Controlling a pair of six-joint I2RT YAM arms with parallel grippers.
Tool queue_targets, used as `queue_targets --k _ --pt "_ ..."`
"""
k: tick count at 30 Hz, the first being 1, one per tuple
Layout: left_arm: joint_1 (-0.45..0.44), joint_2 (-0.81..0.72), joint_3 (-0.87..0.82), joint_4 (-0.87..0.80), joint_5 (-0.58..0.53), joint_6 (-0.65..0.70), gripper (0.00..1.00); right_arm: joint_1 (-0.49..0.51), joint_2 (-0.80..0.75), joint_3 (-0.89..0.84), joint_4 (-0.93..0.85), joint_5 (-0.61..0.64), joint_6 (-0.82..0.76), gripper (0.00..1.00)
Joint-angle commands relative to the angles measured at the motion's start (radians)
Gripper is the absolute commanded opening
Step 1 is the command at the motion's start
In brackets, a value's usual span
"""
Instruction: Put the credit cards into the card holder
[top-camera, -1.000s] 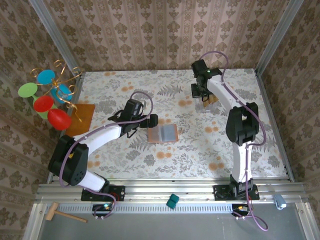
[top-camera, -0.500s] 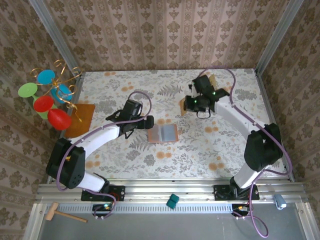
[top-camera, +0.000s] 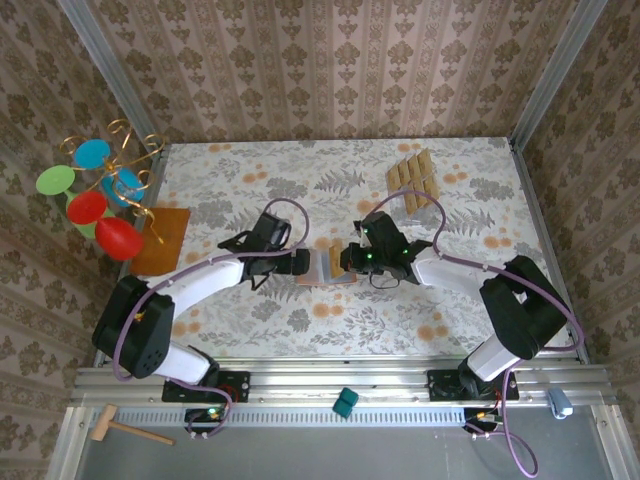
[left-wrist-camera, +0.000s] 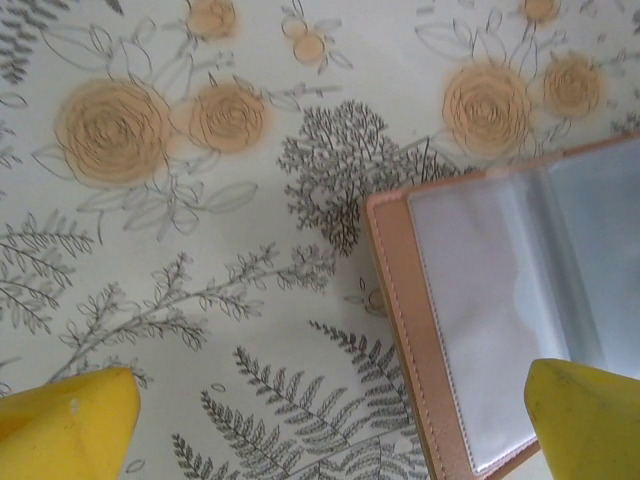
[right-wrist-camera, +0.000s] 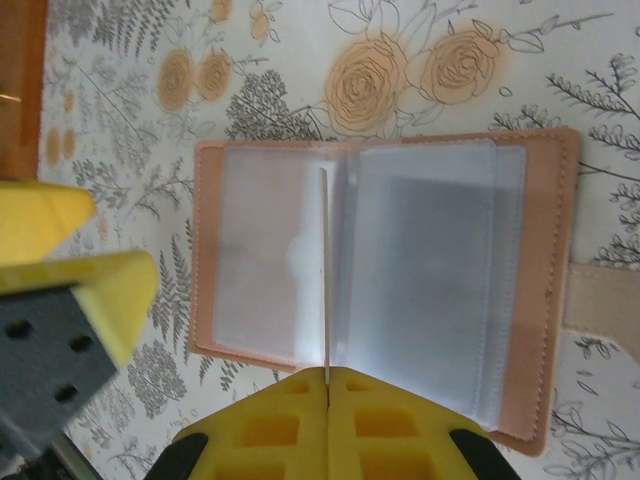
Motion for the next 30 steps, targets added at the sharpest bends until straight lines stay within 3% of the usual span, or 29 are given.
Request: queue_targets --k 1,14,30 --pt "-0.022 -0.024 -0.017 0.022 -0.045 -0.011 1.0 0.006 -0.001 -0.022 0.149 0.016 0.047 0.0" --pt "-0.078 0.028 0.009 0.01 -0.187 0.025 1.0 0.006 0.114 -0.014 0.219 -0.045 0.055 0.0" --pt "-0.128 0.145 0.056 0.023 -0.235 0.05 1.0 -0.04 0.127 -0.054 0.253 -0.09 0.05 0.0"
